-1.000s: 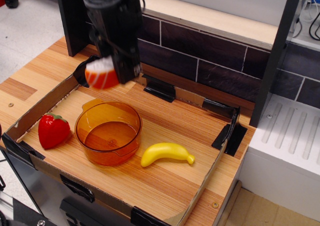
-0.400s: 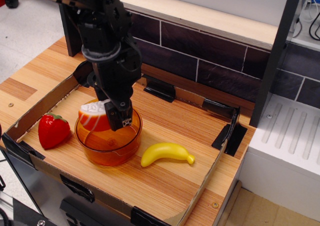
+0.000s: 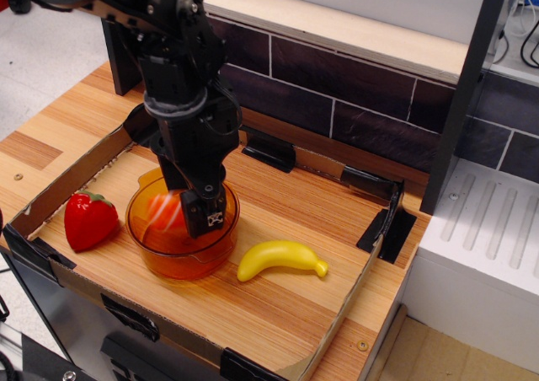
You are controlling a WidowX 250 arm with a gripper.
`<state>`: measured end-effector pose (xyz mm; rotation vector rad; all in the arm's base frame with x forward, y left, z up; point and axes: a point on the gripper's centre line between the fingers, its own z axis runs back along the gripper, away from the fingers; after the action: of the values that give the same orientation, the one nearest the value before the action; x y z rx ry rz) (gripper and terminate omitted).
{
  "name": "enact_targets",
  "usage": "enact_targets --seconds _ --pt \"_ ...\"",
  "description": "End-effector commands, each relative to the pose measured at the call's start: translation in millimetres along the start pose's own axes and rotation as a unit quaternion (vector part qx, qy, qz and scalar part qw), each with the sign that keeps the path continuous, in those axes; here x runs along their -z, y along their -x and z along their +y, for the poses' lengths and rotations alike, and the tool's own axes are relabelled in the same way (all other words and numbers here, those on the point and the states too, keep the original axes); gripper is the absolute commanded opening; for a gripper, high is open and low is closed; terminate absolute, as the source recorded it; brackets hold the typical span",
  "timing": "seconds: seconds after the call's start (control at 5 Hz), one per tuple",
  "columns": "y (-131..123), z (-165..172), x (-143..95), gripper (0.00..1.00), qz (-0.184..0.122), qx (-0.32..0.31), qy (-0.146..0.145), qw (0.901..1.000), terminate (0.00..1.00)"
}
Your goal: Put sushi in pot
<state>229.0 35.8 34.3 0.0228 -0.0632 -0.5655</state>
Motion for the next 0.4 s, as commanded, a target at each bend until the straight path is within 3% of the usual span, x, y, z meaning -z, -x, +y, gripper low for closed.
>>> enact_targets --seconds 0.0,0.2 --pt "1 13 -19 1.00 -0.027 0.007 -0.005 0.9996 0.00" --pt "-1 17 -45 1.00 -0.058 -0.008 0.002 0.9983 0.00"
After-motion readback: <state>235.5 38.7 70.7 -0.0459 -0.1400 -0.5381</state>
